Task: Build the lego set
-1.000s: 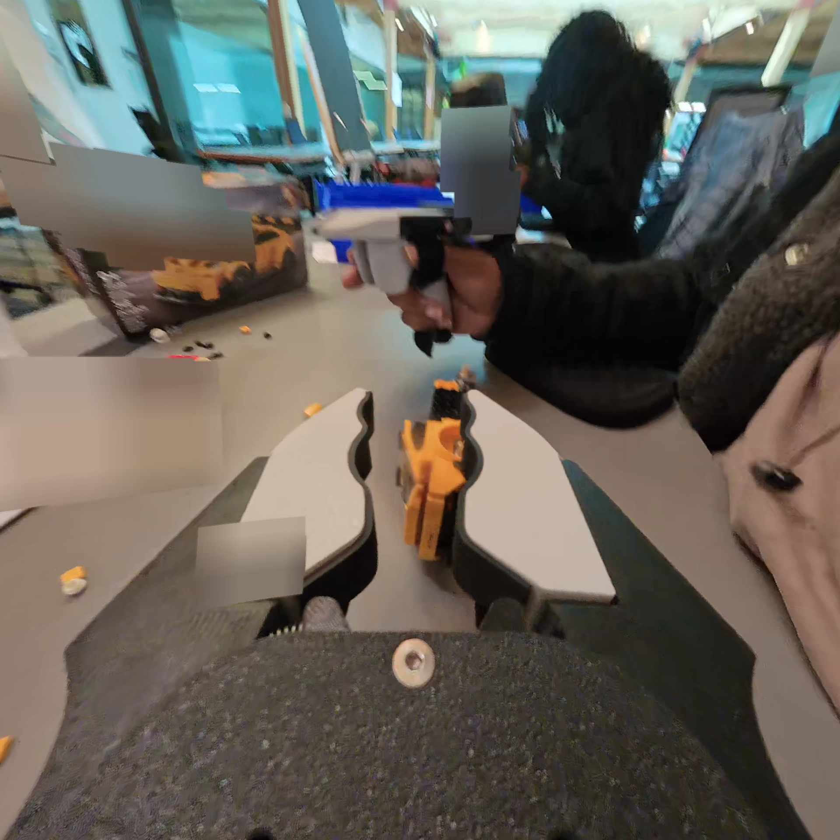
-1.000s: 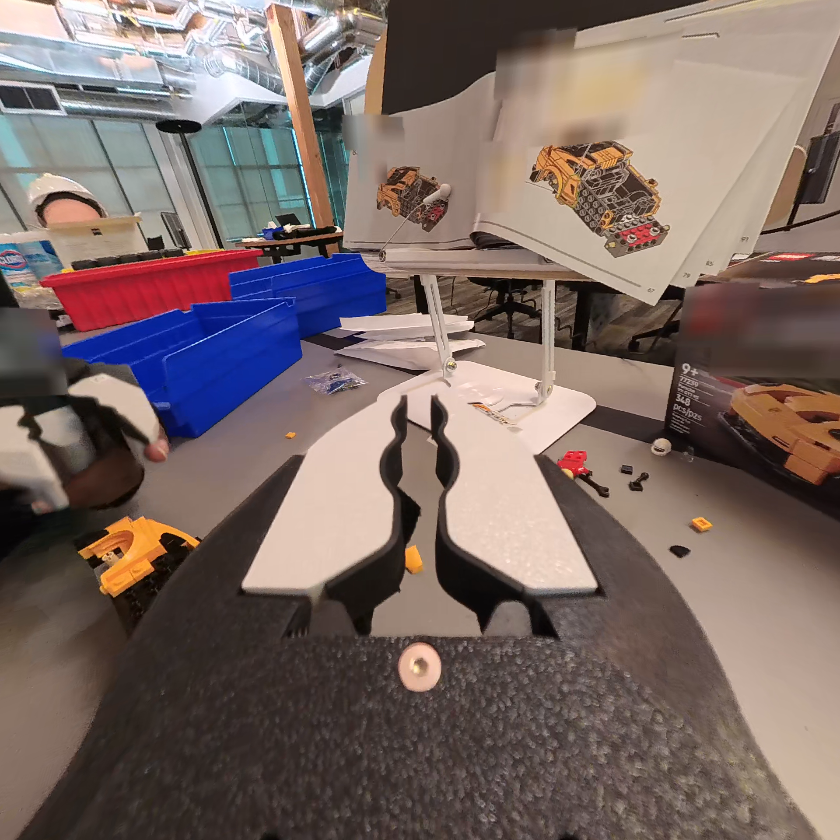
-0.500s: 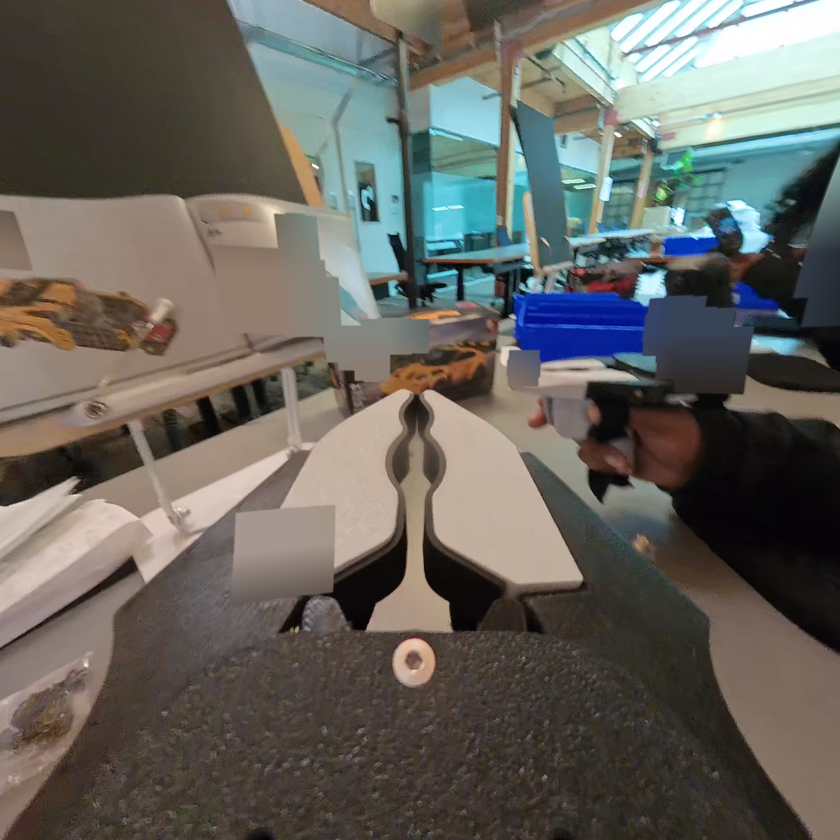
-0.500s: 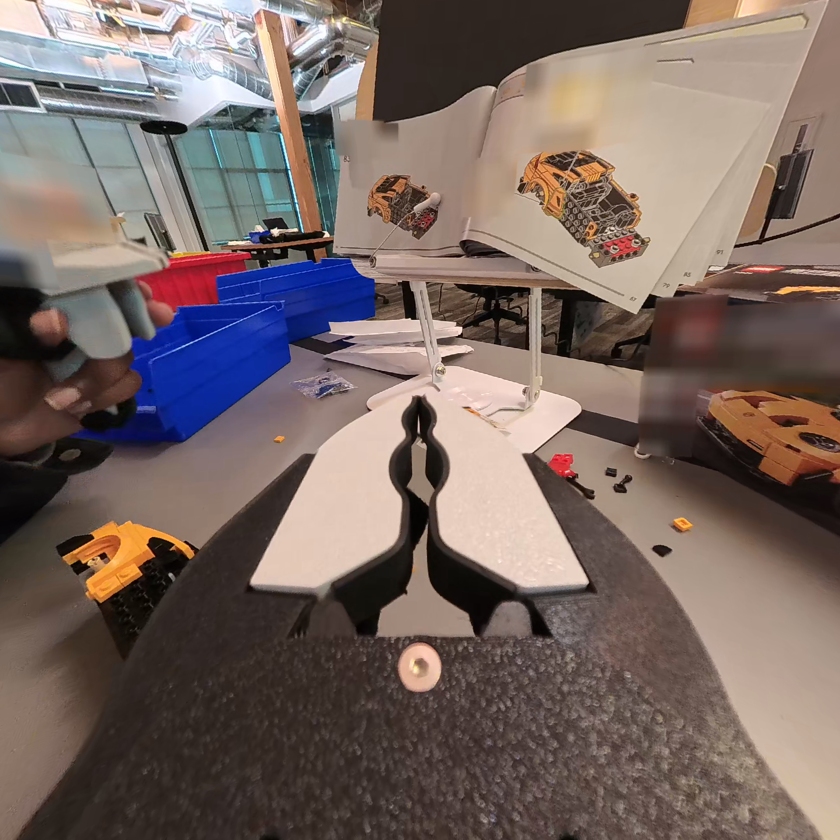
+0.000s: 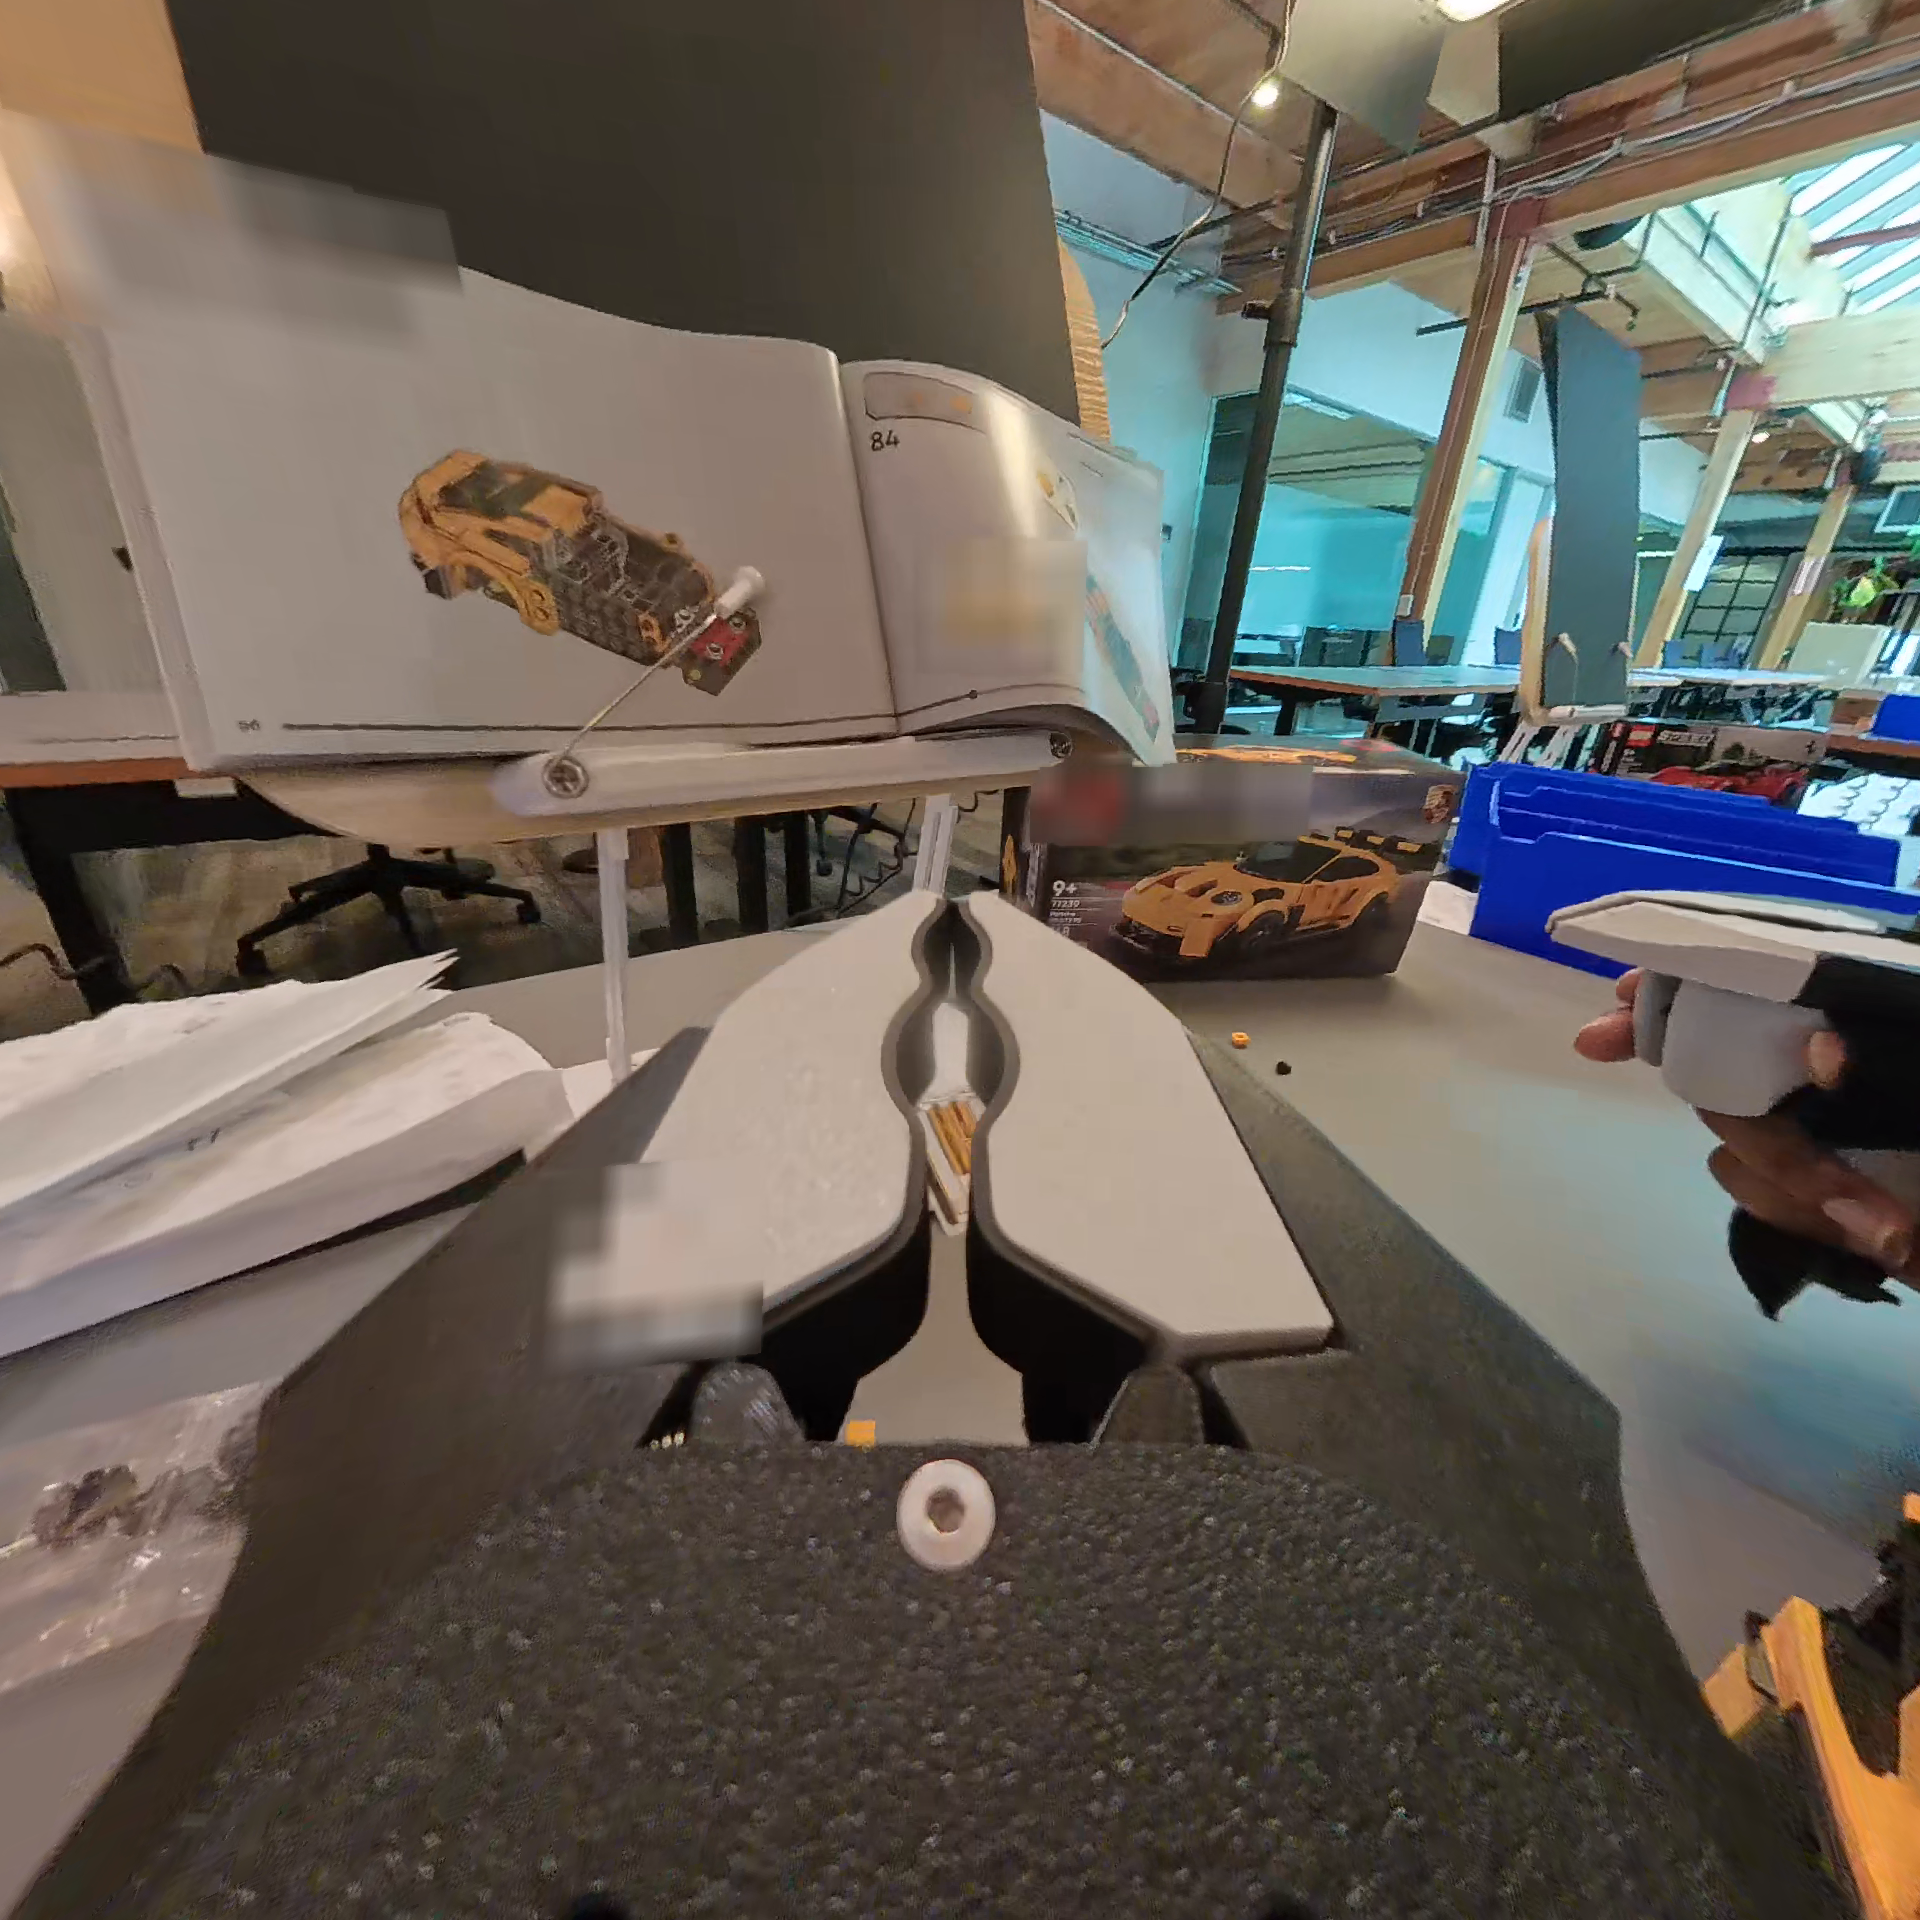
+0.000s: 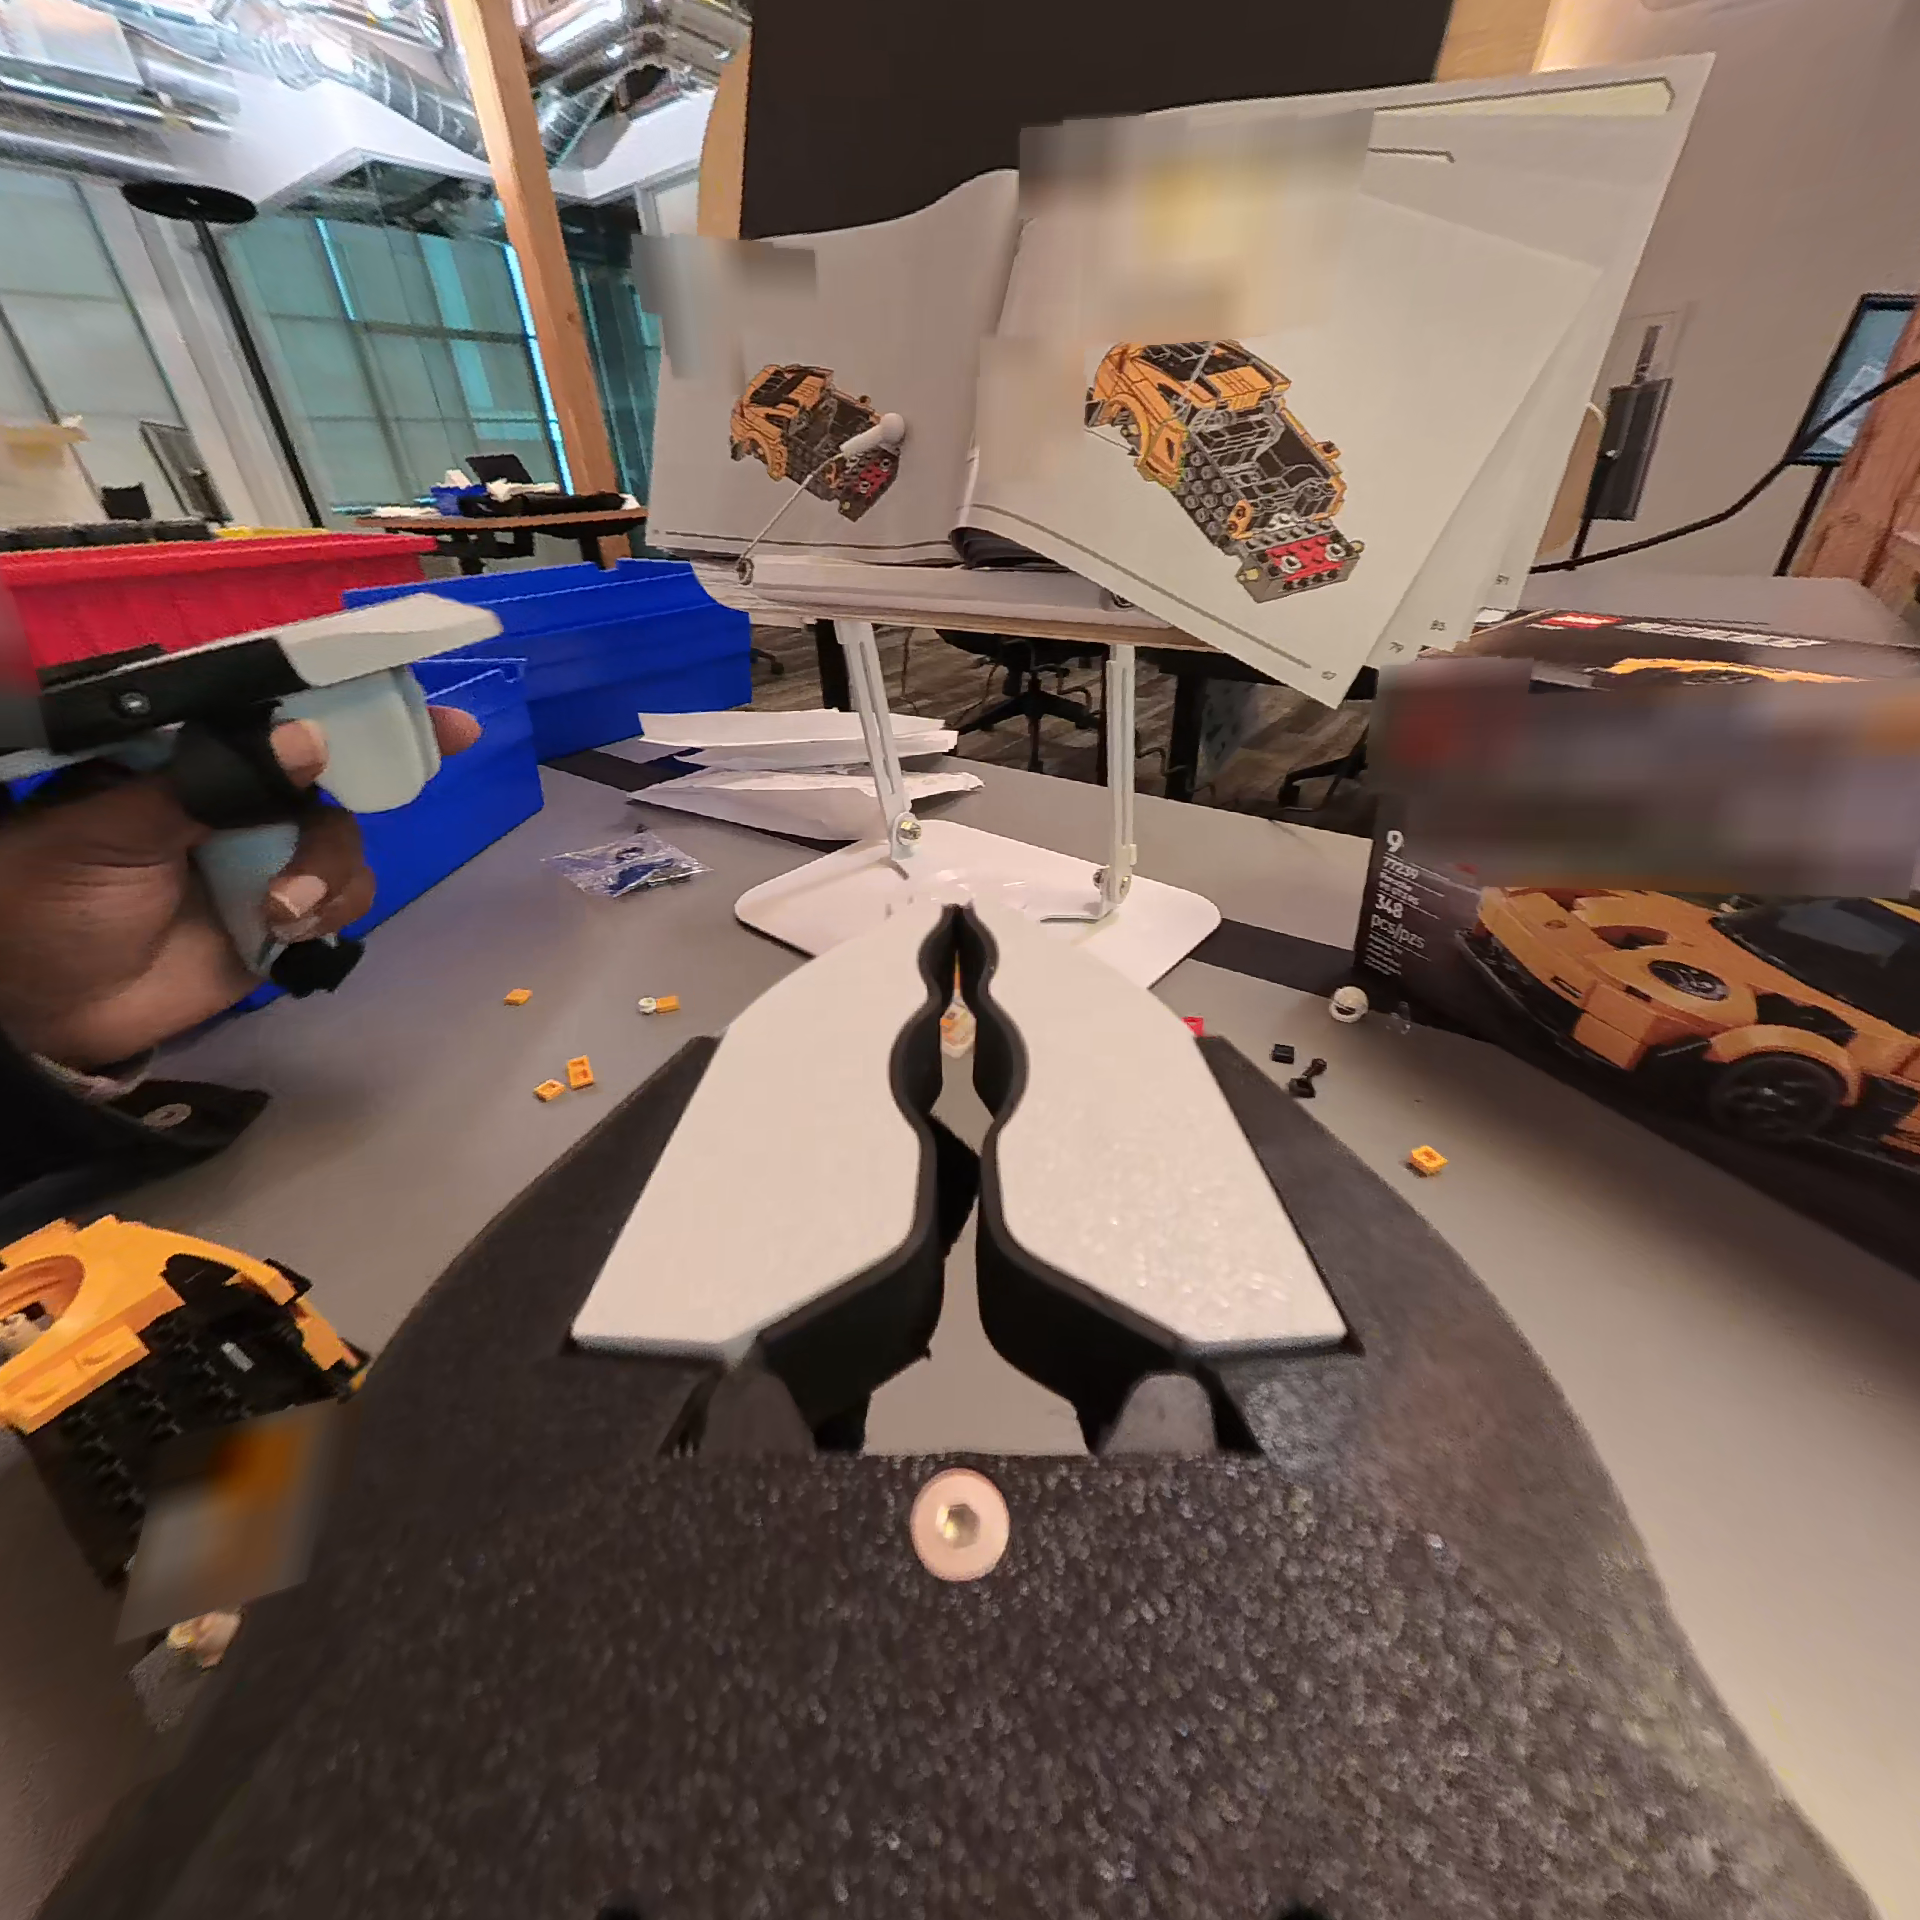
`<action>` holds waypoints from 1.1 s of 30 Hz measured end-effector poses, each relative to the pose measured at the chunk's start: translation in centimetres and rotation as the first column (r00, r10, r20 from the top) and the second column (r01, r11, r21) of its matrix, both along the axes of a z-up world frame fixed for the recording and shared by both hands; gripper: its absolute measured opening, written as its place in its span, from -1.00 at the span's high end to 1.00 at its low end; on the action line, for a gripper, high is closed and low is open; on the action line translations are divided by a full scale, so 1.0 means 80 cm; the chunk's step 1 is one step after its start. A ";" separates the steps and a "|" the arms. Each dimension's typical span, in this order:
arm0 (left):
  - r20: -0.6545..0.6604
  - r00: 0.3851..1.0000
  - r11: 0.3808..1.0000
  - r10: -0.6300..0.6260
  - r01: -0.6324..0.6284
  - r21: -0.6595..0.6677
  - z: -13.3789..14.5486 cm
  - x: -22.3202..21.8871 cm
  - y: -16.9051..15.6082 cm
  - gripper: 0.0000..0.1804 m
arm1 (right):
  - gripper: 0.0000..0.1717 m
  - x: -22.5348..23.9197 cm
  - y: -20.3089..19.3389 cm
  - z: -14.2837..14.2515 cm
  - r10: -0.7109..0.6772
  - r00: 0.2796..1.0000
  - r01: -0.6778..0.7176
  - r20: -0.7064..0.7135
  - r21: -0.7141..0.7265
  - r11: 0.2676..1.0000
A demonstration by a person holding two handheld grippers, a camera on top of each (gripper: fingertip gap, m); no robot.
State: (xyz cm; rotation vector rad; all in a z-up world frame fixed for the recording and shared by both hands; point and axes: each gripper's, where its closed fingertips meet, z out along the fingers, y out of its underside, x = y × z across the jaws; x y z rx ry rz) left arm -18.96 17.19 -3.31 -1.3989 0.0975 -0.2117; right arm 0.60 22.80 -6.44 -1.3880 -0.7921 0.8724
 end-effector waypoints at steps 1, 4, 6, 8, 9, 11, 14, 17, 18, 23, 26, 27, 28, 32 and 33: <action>0.011 1.000 1.000 -0.009 0.009 0.001 0.001 0.001 -0.001 1.00 | 1.00 0.002 0.002 0.000 -0.014 1.000 0.014 -0.001 0.002 1.000; 0.014 0.999 0.999 -0.034 0.034 -0.004 0.000 0.007 -0.001 1.00 | 1.00 0.004 0.007 -0.001 -0.032 0.999 0.032 -0.001 -0.006 0.999; 0.008 0.999 0.999 -0.045 0.045 -0.020 -0.007 0.011 0.001 1.00 | 0.99 0.004 0.007 -0.002 -0.031 1.000 0.031 -0.004 -0.018 0.999; 0.011 0.998 0.998 -0.057 0.057 -0.038 -0.014 0.015 0.003 1.00 | 1.00 0.005 0.007 -0.002 -0.028 1.000 0.027 -0.009 -0.023 0.999; 0.013 0.998 0.997 -0.062 0.062 -0.043 -0.016 0.016 0.004 1.00 | 1.00 0.005 0.006 -0.001 -0.028 1.000 0.027 -0.012 -0.023 0.999; 0.008 0.998 0.997 -0.067 0.067 -0.048 -0.019 0.020 0.004 1.00 | 1.00 0.006 0.005 0.001 -0.030 0.999 0.030 -0.017 -0.017 0.999; -0.014 0.998 0.997 -0.066 0.065 -0.048 -0.021 0.025 0.004 1.00 | 1.00 0.006 0.005 0.005 -0.044 0.999 0.044 -0.020 0.012 0.999; -0.034 0.997 0.997 -0.072 0.070 -0.044 -0.019 0.031 0.004 1.00 | 1.00 -0.014 0.008 0.018 -0.037 0.999 0.037 0.003 0.068 0.997; -0.038 0.996 0.996 -0.076 0.074 -0.044 -0.020 0.033 0.005 1.00 | 1.00 -0.030 0.007 0.025 -0.008 1.000 0.005 0.030 0.092 0.996; -0.081 0.993 0.995 -0.084 0.079 -0.063 -0.031 0.040 0.006 1.00 | 1.00 -0.126 0.036 0.092 0.061 0.996 -0.072 0.070 0.165 0.984; -0.091 0.991 0.993 -0.099 0.093 -0.077 -0.037 0.043 0.007 1.00 | 1.00 -0.188 0.065 0.110 0.076 0.981 -0.104 0.180 0.154 0.983; -0.096 0.990 0.992 -0.102 0.094 -0.081 -0.038 0.043 0.007 1.00 | 1.00 -0.201 0.076 0.109 0.056 0.973 -0.091 0.226 0.149 0.985; -0.100 0.989 0.992 -0.105 0.096 -0.085 -0.039 0.042 0.007 1.00 | 1.00 -0.206 0.091 0.103 0.016 0.956 -0.063 0.292 0.152 0.986; -0.077 0.989 0.988 -0.126 0.118 -0.098 -0.039 0.040 0.007 1.00 | 1.00 -0.187 0.145 0.070 -0.034 0.887 -0.006 0.460 0.085 0.996; -0.064 0.989 0.987 -0.132 0.125 -0.102 -0.039 0.040 0.007 1.00 | 1.00 -0.176 0.160 0.065 -0.065 0.865 0.014 0.497 0.106 0.994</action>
